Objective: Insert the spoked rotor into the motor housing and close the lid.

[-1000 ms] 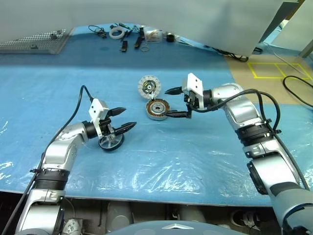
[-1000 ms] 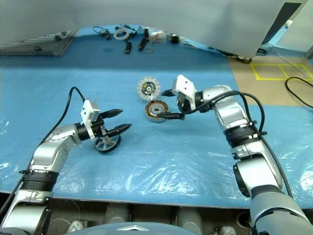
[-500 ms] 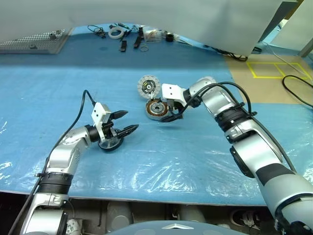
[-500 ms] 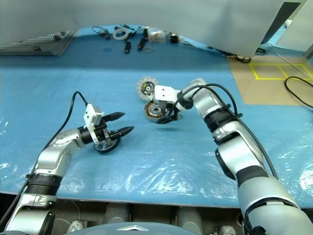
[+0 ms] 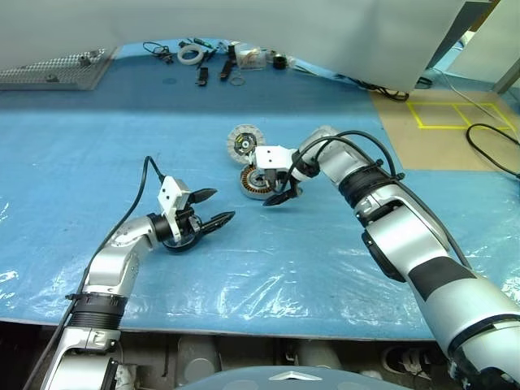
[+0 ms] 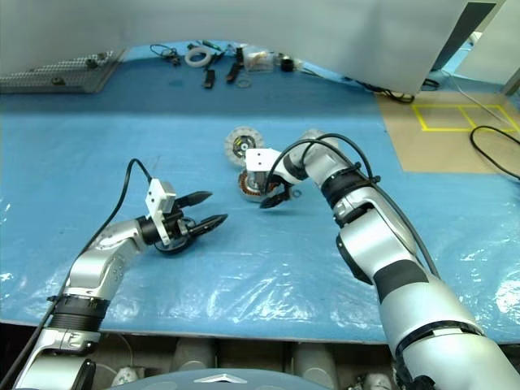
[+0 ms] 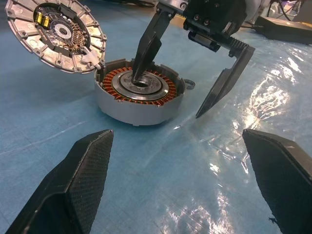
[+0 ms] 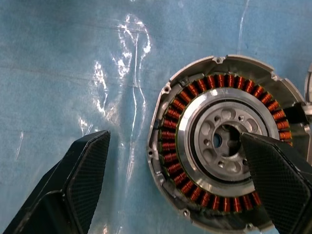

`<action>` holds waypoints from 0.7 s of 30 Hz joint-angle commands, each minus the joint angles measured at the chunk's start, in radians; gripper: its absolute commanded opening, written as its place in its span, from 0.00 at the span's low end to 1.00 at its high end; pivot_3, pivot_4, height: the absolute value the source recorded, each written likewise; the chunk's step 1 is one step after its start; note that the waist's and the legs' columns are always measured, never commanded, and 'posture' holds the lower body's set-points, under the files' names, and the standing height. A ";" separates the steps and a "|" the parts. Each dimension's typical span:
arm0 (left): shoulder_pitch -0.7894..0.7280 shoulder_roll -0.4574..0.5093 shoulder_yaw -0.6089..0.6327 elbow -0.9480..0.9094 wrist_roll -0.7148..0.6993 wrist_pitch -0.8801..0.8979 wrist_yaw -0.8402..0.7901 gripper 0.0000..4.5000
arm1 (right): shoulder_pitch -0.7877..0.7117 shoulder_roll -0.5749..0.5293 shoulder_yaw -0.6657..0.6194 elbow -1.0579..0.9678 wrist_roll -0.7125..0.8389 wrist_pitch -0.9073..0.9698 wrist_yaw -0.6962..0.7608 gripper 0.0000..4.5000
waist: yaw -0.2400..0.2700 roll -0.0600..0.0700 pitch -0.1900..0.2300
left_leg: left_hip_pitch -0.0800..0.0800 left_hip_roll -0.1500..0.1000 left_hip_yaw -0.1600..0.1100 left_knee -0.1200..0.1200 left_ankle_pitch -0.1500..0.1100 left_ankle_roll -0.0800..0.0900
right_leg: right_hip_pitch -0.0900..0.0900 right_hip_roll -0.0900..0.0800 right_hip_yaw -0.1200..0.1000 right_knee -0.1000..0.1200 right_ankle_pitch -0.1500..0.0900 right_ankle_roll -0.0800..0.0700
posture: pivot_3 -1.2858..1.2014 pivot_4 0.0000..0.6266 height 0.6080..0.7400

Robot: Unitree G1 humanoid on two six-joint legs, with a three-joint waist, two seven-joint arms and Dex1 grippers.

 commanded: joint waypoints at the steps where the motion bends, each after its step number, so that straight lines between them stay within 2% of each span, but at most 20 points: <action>1: 0.018 0.002 0.010 -0.051 -0.014 0.005 0.009 1.00 | -0.037 0.015 -0.013 0.007 -0.010 -0.020 0.006 1.00 | 0.000 0.000 0.000 | 0.000 0.000 0.000 0.000 0.000 0.000 | 0.000 0.000 0.000 0.000 0.000 0.000 | 0.52 0.24 1.00; 20: 0.020 0.037 0.003 -0.117 -0.033 0.037 -0.023 1.00 | -0.033 0.011 -0.002 0.025 -0.079 -0.065 0.037 1.00 | 0.000 0.000 0.000 | 0.000 0.000 0.000 0.000 0.000 0.000 | 0.000 0.000 0.000 0.001 0.000 -0.001 | 0.52 0.24 1.00; 21: 0.018 0.037 0.002 -0.116 -0.031 0.033 -0.025 1.00 | -0.031 0.009 -0.001 0.022 -0.079 -0.067 0.047 0.96 | 0.000 0.000 0.000 | 0.000 0.000 0.000 0.000 0.000 0.000 | 0.000 0.000 0.000 0.001 0.000 -0.001 | 0.52 0.24 1.00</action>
